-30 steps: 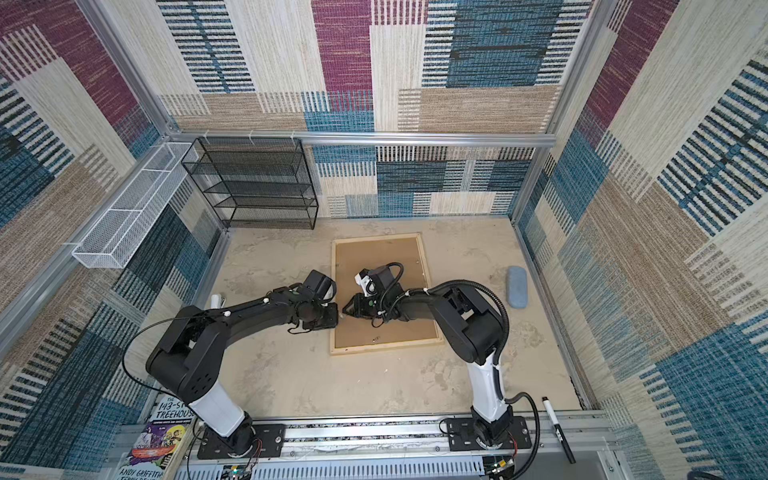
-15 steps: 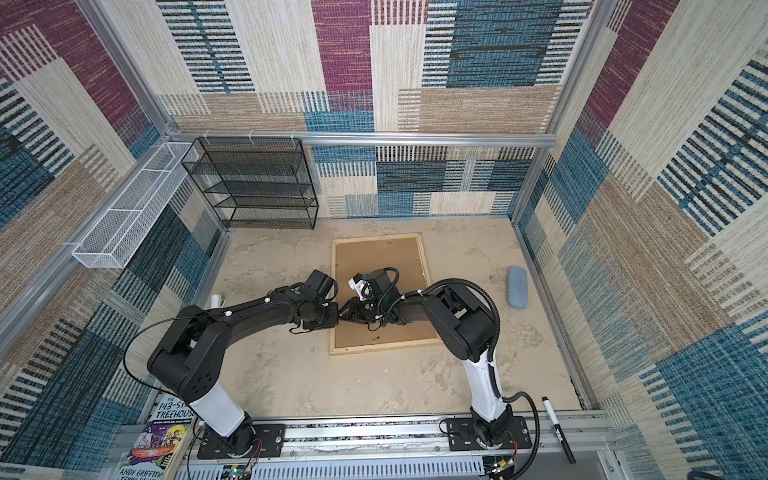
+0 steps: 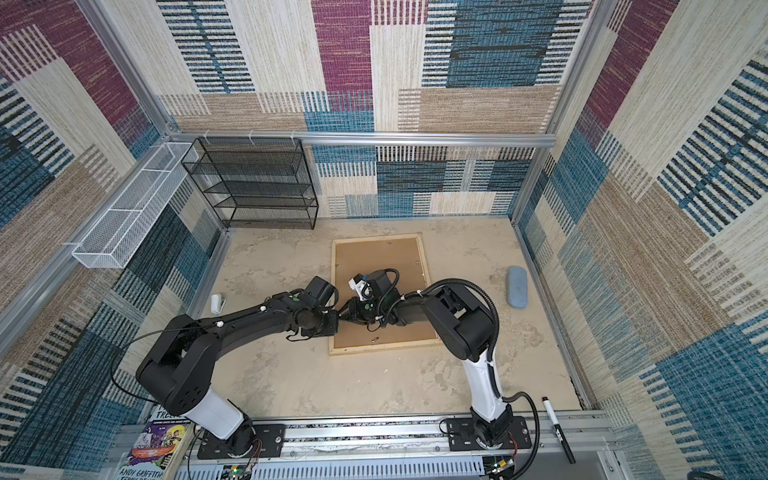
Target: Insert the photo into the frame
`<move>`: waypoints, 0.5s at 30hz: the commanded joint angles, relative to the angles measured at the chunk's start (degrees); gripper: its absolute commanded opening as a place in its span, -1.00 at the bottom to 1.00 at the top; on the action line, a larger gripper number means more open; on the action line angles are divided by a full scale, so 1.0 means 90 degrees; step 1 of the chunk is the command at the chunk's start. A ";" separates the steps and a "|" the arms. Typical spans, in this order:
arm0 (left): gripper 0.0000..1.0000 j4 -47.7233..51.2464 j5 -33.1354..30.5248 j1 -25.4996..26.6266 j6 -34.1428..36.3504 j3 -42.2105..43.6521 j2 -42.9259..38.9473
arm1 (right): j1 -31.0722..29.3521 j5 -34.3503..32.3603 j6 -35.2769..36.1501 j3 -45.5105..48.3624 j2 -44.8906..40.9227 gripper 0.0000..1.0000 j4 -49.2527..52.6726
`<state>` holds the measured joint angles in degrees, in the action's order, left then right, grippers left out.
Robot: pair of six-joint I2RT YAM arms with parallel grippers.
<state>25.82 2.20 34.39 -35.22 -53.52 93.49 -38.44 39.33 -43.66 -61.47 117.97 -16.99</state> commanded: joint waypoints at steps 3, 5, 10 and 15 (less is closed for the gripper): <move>-0.60 0.0098 0.0047 0.0036 -0.0157 0.0058 0.0098 | 0.0002 -0.0379 0.0078 -0.0005 -0.0105 -0.34 0.0538; -0.62 0.0109 0.0003 0.0036 -0.0157 0.0057 0.0115 | 0.0025 -0.0445 0.0105 -0.0016 -0.0129 -0.35 0.0587; -0.68 0.0113 -0.0034 0.0036 -0.0134 0.0062 0.0111 | 0.0045 -0.0445 0.0125 -0.0030 -0.0092 -0.35 0.0605; -0.73 0.0129 -0.0010 0.0042 -0.0129 0.0048 0.0097 | 0.0052 -0.0446 0.0126 -0.0064 -0.0035 -0.35 0.0605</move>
<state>25.82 1.78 34.65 -36.84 -53.41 93.95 -38.06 37.71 -43.20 -61.76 117.05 -14.28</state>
